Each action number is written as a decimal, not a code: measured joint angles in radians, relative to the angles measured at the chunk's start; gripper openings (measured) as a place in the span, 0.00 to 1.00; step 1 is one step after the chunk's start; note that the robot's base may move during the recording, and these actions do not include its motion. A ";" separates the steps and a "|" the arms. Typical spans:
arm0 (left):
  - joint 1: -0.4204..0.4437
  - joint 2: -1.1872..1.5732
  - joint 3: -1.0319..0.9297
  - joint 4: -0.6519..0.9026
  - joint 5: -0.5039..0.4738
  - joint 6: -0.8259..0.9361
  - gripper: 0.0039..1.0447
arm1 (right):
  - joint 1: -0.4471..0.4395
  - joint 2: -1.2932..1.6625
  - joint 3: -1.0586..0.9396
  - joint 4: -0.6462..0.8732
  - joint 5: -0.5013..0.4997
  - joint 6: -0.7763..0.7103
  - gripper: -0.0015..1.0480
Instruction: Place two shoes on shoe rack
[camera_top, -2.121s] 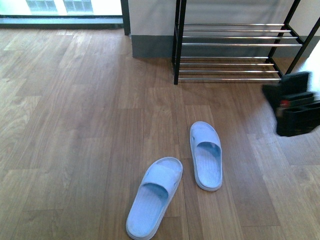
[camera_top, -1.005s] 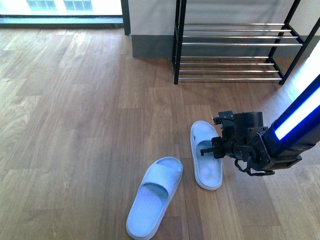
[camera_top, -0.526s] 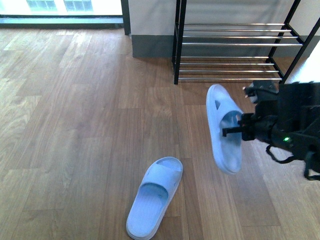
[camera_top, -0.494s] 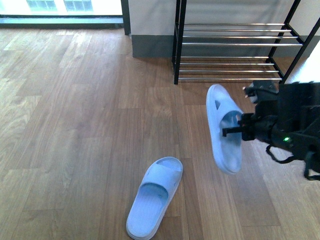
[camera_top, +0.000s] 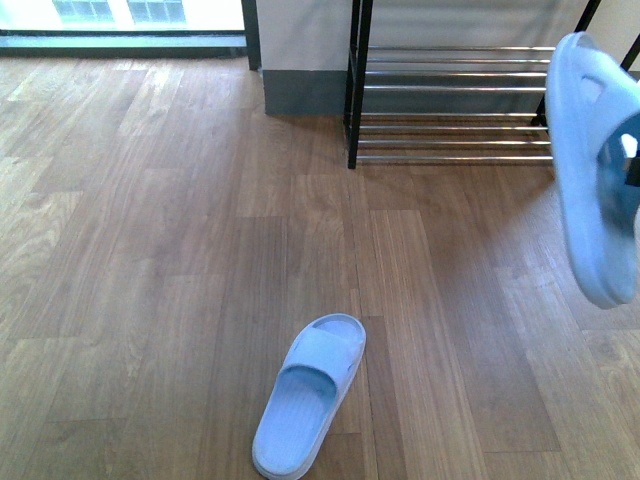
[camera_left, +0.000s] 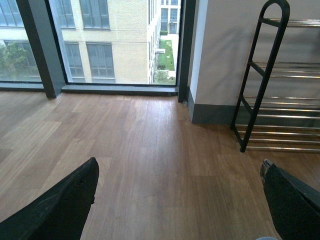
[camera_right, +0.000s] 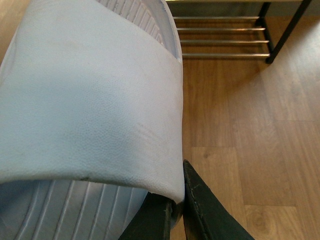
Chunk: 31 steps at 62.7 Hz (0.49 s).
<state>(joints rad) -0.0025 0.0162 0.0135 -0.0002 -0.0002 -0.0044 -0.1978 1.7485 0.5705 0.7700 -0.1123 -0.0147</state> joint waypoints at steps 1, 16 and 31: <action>0.000 0.000 0.000 0.000 0.000 0.000 0.91 | -0.005 -0.026 -0.013 -0.006 -0.008 0.002 0.02; 0.000 0.000 0.000 0.000 0.000 0.000 0.91 | -0.034 -0.341 -0.145 -0.131 -0.061 0.046 0.02; 0.000 0.000 0.000 0.000 0.000 0.000 0.91 | -0.023 -0.683 -0.235 -0.326 -0.064 0.084 0.02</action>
<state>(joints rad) -0.0025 0.0162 0.0135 -0.0006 -0.0002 -0.0044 -0.2203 1.0657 0.3359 0.4442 -0.1768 0.0689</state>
